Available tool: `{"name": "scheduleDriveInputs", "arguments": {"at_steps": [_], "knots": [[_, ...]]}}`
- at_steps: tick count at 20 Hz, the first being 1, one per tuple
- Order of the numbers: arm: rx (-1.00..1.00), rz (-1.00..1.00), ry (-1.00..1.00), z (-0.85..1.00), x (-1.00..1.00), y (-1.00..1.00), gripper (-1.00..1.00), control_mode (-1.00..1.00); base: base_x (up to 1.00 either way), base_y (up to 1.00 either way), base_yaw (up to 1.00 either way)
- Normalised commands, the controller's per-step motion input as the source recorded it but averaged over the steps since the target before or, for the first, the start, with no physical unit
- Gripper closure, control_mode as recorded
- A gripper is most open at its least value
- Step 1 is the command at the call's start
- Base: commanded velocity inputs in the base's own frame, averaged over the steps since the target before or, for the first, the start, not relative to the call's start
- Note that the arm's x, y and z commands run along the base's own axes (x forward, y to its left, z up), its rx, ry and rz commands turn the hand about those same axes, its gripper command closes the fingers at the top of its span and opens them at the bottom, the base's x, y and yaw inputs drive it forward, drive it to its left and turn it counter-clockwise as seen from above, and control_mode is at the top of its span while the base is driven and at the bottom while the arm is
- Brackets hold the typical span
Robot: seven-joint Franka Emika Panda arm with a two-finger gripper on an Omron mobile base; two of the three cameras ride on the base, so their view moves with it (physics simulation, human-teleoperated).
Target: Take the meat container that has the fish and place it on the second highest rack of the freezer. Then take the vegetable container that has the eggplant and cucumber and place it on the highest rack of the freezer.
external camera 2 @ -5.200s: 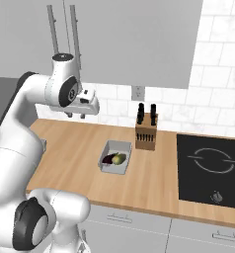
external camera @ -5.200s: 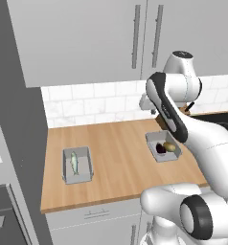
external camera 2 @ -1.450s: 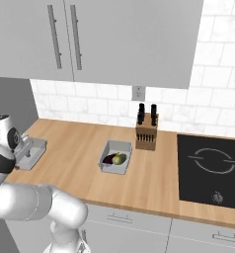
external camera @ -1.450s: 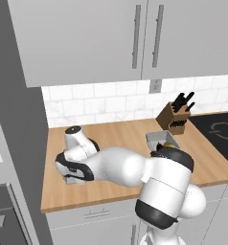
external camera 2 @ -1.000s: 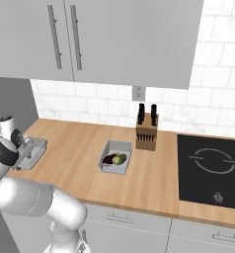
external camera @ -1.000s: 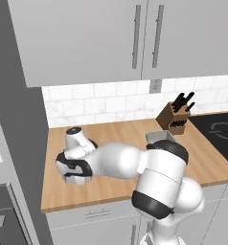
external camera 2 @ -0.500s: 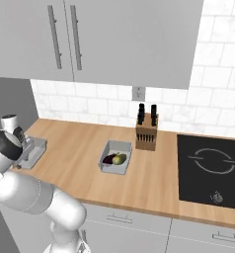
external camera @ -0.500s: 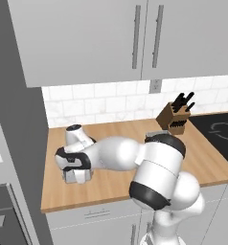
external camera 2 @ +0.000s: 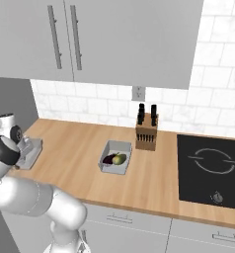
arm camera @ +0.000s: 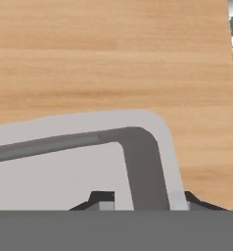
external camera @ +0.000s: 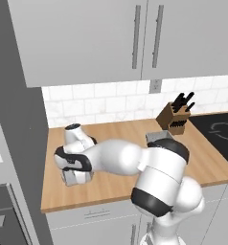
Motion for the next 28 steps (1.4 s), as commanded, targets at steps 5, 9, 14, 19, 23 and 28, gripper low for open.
{"name": "scheduleDriveInputs", "arguments": {"at_steps": [5, 9, 14, 19, 23, 28], "knots": [[0.07, 0.0, 0.0, 0.41, -0.55, -0.3, 1.0, -1.0, 0.0, 0.0, 0.0], [0.13, 0.08, 0.0, 0.94, -0.61, -0.43, 1.0, -1.0, 0.0, 0.0, 0.0], [0.1, 0.27, 0.0, 1.0, -0.3, -0.53, 1.0, -1.0, 0.0, 0.0, 0.0], [0.03, 0.42, -0.12, 0.78, -0.03, -0.86, 1.0, -1.0, 0.0, 0.0, 0.0], [0.03, 0.44, -0.05, 0.65, 0.0, -0.9, 1.0, -1.0, 0.0, 0.0, 0.0], [0.0, 0.47, -0.05, 0.54, -0.17, -0.71, 1.0, -1.0, 0.0, 0.0, 0.0]]}}
